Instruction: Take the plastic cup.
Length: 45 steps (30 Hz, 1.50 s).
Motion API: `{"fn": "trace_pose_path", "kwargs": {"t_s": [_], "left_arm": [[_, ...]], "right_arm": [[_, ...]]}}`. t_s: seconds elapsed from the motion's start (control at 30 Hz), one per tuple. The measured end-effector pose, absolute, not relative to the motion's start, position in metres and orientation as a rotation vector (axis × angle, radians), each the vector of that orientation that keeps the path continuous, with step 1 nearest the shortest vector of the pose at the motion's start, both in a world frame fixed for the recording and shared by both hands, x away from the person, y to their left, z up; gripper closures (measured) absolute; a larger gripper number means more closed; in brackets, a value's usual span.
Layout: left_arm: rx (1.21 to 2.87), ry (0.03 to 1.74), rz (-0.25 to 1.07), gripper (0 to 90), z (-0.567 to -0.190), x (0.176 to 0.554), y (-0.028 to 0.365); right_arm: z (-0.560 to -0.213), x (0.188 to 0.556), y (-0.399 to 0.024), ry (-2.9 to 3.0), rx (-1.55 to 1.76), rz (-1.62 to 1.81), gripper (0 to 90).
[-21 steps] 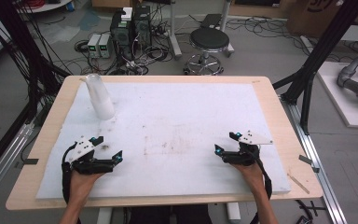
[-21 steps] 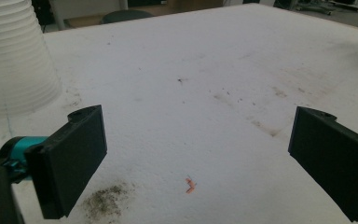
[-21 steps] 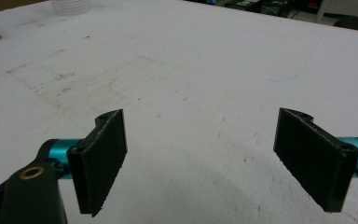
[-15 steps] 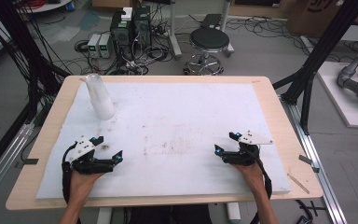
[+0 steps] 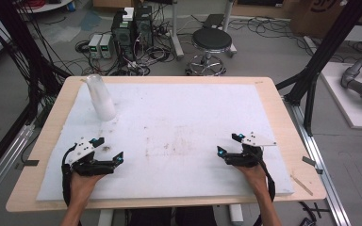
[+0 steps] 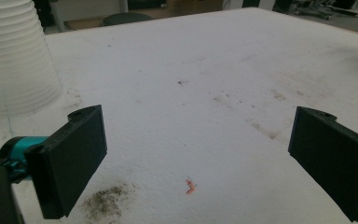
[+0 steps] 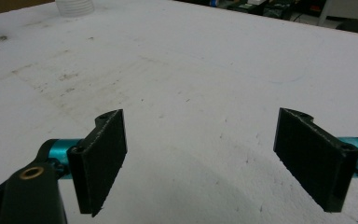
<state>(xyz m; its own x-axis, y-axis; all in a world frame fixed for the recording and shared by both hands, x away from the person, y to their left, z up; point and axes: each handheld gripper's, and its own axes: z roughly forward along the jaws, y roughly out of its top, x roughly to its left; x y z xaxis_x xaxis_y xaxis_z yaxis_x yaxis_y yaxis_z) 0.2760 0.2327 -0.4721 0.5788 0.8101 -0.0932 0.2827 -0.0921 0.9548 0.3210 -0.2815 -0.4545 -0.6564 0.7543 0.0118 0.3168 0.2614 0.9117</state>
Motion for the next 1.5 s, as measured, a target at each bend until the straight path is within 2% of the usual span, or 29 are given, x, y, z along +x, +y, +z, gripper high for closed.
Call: {"fn": "trace_pose_path", "kwargs": {"t_s": [0.3, 0.57, 1.03, 1.5], "left_arm": [[1.632, 0.944, 0.53, 4.3, -0.47, 0.278, 0.239], [1.577, 0.924, 0.598, 4.3, -0.439, 0.287, 0.255], [1.546, 0.914, 0.702, 4.3, -0.372, 0.331, 0.283], [1.607, 0.914, 0.728, 4.3, -0.32, 0.388, 0.293]], "right_arm": [[-0.454, 0.319, -0.283, 2.101, 0.956, 1.393, 17.2], [-0.454, 0.319, -0.285, 2.086, 0.978, 1.425, 17.2], [-0.454, 0.319, -0.286, 2.075, 0.981, 1.436, 17.2], [-0.454, 0.318, -0.286, 2.078, 0.969, 1.427, 17.2]]}}
